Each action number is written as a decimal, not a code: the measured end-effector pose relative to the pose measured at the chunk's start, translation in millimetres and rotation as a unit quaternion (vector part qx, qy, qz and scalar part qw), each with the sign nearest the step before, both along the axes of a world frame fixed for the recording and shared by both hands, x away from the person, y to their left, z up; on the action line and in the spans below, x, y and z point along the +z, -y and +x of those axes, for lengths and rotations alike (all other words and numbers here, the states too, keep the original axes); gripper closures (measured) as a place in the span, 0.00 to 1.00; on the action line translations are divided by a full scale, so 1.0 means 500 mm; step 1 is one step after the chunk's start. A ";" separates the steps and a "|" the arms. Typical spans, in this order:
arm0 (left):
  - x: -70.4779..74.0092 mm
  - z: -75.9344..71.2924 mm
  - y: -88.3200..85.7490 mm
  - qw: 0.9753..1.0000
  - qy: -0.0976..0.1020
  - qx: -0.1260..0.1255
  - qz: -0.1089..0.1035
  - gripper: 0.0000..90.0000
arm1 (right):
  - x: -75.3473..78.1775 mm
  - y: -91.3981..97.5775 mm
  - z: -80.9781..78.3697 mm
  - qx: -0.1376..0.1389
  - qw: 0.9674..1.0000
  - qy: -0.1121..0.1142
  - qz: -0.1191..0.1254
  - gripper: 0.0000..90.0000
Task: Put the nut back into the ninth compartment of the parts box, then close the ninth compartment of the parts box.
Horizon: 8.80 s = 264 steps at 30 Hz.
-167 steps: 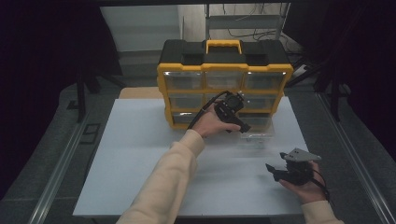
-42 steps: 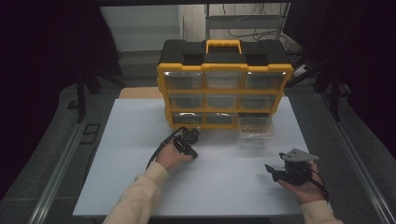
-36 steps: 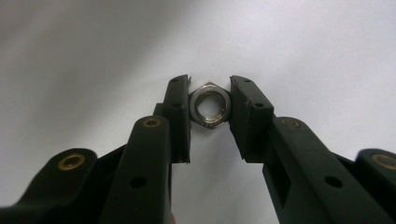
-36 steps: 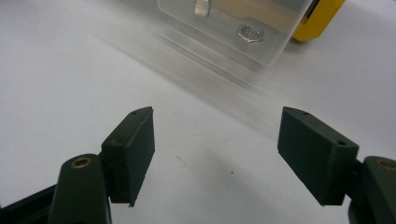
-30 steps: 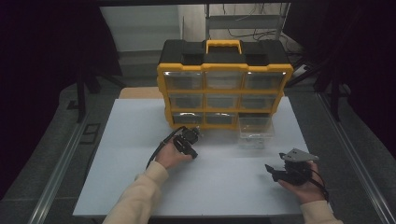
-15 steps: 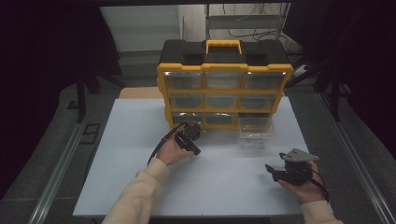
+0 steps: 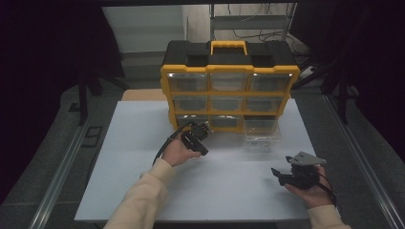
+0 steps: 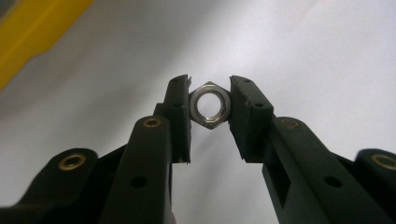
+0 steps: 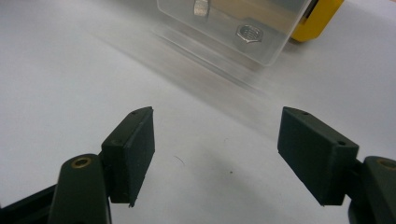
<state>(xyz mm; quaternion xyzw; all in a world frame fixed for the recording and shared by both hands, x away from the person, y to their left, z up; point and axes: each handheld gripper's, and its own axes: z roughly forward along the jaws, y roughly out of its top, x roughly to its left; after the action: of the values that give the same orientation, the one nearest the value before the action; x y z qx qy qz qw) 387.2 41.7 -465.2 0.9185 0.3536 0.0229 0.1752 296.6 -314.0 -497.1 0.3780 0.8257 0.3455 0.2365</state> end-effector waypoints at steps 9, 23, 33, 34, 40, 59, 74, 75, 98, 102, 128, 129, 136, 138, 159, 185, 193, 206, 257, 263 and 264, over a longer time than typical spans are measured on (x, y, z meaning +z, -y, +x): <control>0.033 0.002 0.015 1.000 0.012 -0.008 -0.004 0.78 | 0.000 0.000 0.000 0.000 1.000 0.000 0.000 0.32; 0.079 0.006 0.047 0.999 0.026 -0.021 -0.014 0.78 | 0.001 0.001 0.000 0.001 1.000 0.001 0.002 0.32; 0.096 0.007 0.065 0.999 0.033 -0.027 -0.012 0.78 | 0.001 0.001 0.000 0.001 1.000 0.002 0.003 0.32; 0.098 0.008 0.067 0.999 0.033 -0.027 -0.012 0.78 | 0.001 0.001 0.000 0.001 1.000 0.002 0.003 0.32; 0.111 0.010 0.078 0.999 0.036 -0.032 -0.016 0.78 | 0.001 0.001 0.000 0.000 1.000 0.002 0.004 0.32; 0.155 0.024 0.118 0.998 0.045 -0.042 -0.034 0.78 | 0.001 0.002 0.001 0.001 1.000 0.002 0.005 0.32; 0.182 0.032 0.162 0.996 0.060 -0.054 -0.041 0.78 | 0.002 0.004 0.001 0.001 1.000 0.002 0.008 0.31; 0.183 0.033 0.164 0.996 0.061 -0.055 -0.041 0.78 | 0.002 0.004 0.001 0.001 1.000 0.002 0.008 0.31; 0.181 0.067 0.216 0.995 0.057 -0.061 -0.052 0.78 | 0.003 0.005 0.001 0.001 1.000 0.003 0.008 0.32; 0.173 0.073 0.228 0.995 0.056 -0.062 -0.054 0.78 | 0.003 0.006 0.001 0.001 1.000 0.004 0.008 0.32; 0.144 0.115 0.284 0.994 0.059 -0.070 -0.067 0.78 | 0.004 0.009 0.000 0.001 1.000 0.004 0.010 0.31; 0.142 0.116 0.285 0.994 0.059 -0.068 -0.066 0.78 | 0.004 0.009 0.000 0.001 1.000 0.004 0.010 0.31; 0.137 0.117 0.287 0.993 0.067 -0.065 -0.069 0.72 | 0.004 0.010 0.000 0.002 1.000 0.004 0.011 0.31; 0.144 0.112 0.283 0.993 0.078 -0.057 -0.072 0.57 | 0.004 0.010 0.000 0.002 1.000 0.004 0.011 0.31; 0.162 0.044 0.183 0.989 0.097 -0.062 -0.096 0.15 | 0.004 0.006 -0.002 -0.001 1.000 0.006 0.009 0.31; 0.125 -0.078 -0.025 0.987 0.140 -0.014 -0.082 0.15 | 0.002 0.003 -0.002 0.000 1.000 0.004 0.005 0.31; 0.092 -0.119 -0.085 0.986 0.142 0.001 -0.092 0.16 | 0.003 0.003 -0.002 -0.001 1.000 0.005 0.005 0.31; 0.019 -0.183 -0.198 0.983 0.142 0.055 -0.104 0.17 | 0.003 0.001 -0.003 0.000 1.000 0.008 0.004 0.31; -0.063 -0.245 -0.326 0.975 0.142 0.134 -0.110 0.18 | 0.010 -0.024 0.003 -0.015 1.000 0.019 0.005 0.30; -0.065 -0.240 -0.321 0.976 0.140 0.129 -0.109 0.17 | 0.017 -0.040 0.008 -0.032 0.999 0.028 0.010 0.31; -0.066 -0.240 -0.321 0.976 0.137 0.128 -0.112 0.17 | 0.017 -0.042 0.010 -0.035 0.999 0.028 0.009 0.31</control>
<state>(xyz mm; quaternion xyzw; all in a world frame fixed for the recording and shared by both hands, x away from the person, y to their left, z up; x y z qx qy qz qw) 267.4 202.1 -498.0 0.8284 0.4408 0.1307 0.3198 301.4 -292.9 -488.6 0.3987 0.8018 0.3553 0.2681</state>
